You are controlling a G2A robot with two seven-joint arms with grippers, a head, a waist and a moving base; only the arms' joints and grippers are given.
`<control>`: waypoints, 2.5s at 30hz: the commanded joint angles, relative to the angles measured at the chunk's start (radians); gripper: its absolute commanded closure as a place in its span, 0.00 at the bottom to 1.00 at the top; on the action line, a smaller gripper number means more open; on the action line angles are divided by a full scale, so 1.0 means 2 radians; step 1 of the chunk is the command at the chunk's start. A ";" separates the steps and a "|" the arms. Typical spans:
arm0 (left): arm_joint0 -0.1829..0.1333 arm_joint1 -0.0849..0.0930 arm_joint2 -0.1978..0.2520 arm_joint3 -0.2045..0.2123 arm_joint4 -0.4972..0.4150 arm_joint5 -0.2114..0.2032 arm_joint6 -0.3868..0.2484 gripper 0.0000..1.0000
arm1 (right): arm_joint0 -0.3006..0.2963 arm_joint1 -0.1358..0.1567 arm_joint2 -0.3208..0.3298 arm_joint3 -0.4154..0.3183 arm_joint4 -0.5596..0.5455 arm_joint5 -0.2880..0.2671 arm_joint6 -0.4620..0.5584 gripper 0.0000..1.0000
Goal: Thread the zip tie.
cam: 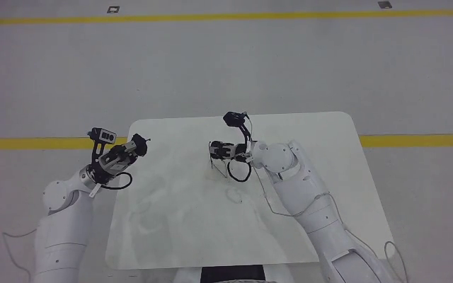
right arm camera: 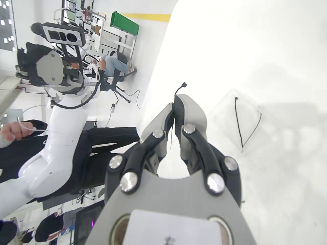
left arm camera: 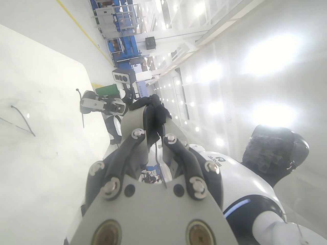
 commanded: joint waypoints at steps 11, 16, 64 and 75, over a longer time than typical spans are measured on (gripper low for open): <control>0.030 -0.010 0.030 -0.026 0.003 0.000 0.089 1.00 | -0.017 -0.011 -0.018 -0.046 0.050 -0.014 -0.198 1.00; 0.036 -0.024 0.052 -0.043 0.026 0.000 0.145 1.00 | -0.012 -0.019 -0.046 -0.037 0.044 -0.019 -0.276 1.00; 0.063 -0.057 0.090 -0.088 0.077 0.000 0.283 1.00 | -0.012 -0.042 -0.144 0.013 -0.170 -0.050 -0.549 1.00; 0.063 -0.057 0.090 -0.088 0.077 0.000 0.283 1.00 | -0.007 -0.047 -0.144 0.024 -0.180 -0.052 -0.564 1.00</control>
